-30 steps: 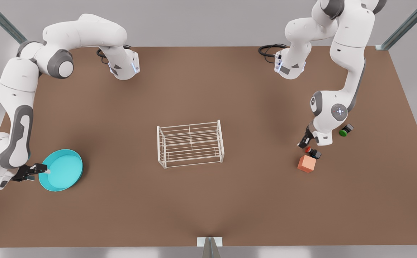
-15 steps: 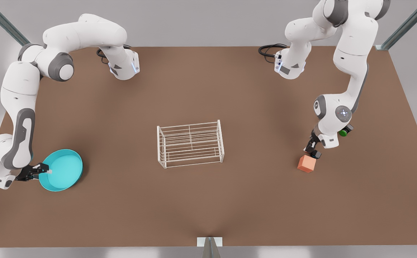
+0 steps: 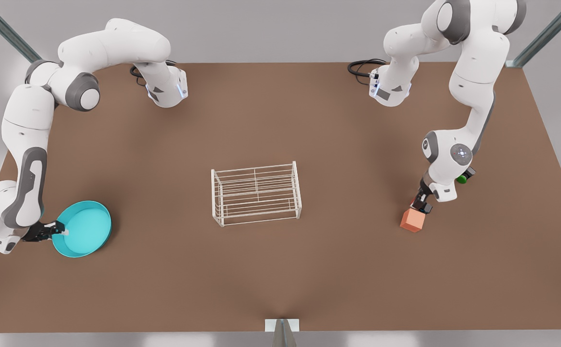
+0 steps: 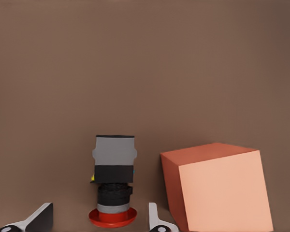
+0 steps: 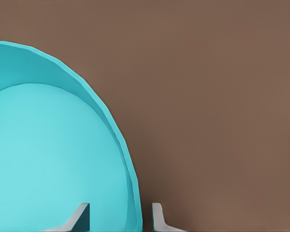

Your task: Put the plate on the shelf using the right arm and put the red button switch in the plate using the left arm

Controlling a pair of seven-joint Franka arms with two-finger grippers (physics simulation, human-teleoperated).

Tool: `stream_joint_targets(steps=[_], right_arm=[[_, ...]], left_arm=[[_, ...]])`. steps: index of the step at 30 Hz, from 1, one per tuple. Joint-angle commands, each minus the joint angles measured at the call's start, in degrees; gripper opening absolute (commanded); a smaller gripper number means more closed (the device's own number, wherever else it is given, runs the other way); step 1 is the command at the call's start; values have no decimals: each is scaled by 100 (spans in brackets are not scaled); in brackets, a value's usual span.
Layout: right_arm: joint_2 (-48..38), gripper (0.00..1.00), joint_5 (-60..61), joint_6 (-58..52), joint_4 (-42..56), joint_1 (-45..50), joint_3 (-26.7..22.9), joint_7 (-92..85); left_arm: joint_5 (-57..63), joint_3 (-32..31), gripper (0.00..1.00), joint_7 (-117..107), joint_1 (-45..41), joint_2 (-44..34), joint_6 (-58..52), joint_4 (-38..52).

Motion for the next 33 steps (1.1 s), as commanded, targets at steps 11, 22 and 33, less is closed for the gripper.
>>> stream_joint_targets(steps=[11, 22, 33], right_arm=[[-35, 36, -9, -101, -5, 1, -13, 195], [-44, 26, 0, -101, -5, 27, 22, 177], [-308, 20, 70, -927, -5, 36, 13, 239]], left_arm=[[33, 117, 97, 308, 1, 84, 108, 15], [33, 161, 97, 317, 54, 172, 292, 15], [33, 170, 97, 317, 62, 251, 416, 24]])
